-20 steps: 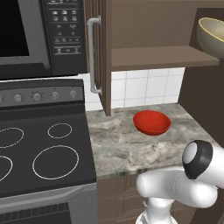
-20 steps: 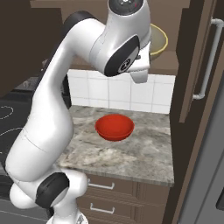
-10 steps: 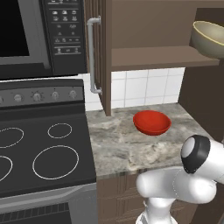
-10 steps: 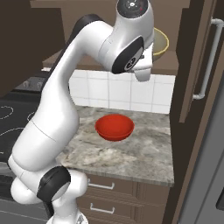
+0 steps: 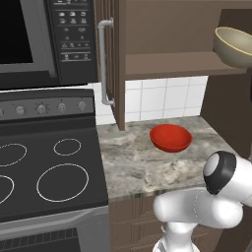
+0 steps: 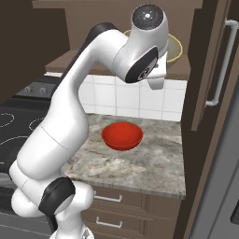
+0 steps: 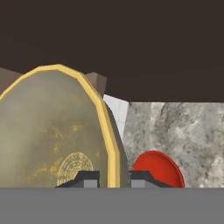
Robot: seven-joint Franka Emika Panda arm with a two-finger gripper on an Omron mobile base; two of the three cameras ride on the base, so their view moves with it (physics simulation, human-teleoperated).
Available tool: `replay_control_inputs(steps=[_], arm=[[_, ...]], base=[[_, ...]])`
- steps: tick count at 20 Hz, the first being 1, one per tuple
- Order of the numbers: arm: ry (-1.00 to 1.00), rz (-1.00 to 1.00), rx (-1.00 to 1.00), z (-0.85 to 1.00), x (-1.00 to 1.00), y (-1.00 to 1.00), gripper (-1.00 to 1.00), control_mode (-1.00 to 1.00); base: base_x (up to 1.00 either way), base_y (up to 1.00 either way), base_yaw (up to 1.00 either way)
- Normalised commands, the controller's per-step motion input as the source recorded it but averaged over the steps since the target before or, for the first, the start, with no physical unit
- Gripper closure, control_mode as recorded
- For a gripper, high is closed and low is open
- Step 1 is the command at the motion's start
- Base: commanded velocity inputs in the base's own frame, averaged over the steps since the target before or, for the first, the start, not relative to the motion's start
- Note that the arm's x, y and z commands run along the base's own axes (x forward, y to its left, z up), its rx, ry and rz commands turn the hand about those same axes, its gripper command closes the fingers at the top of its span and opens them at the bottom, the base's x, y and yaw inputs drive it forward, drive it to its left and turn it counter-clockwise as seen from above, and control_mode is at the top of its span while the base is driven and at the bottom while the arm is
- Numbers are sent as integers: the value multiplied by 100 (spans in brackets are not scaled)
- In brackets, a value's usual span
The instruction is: Open the cabinet. Pick the bowls from the counter and place them in the cabinet. Then close the cabinet.
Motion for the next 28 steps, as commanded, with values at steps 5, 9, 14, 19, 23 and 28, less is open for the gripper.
replay_control_inputs(steps=[5,9,14,19,23,28], arm=[[-3,-1,0,-2,38,0,100,-100],[-1,-3,0,-5,30,-1,100,-100],[-1,-5,0,-12,36,0,100,-100],[0,-6,0,-14,31,-2,100,-100],[0,-6,0,-9,24,-12,100,-100],[0,-5,0,-4,25,-15,100,-100]], base=[[0,0,0],[0,0,0],[0,0,0],[0,0,0],[0,0,0],[0,0,0]])
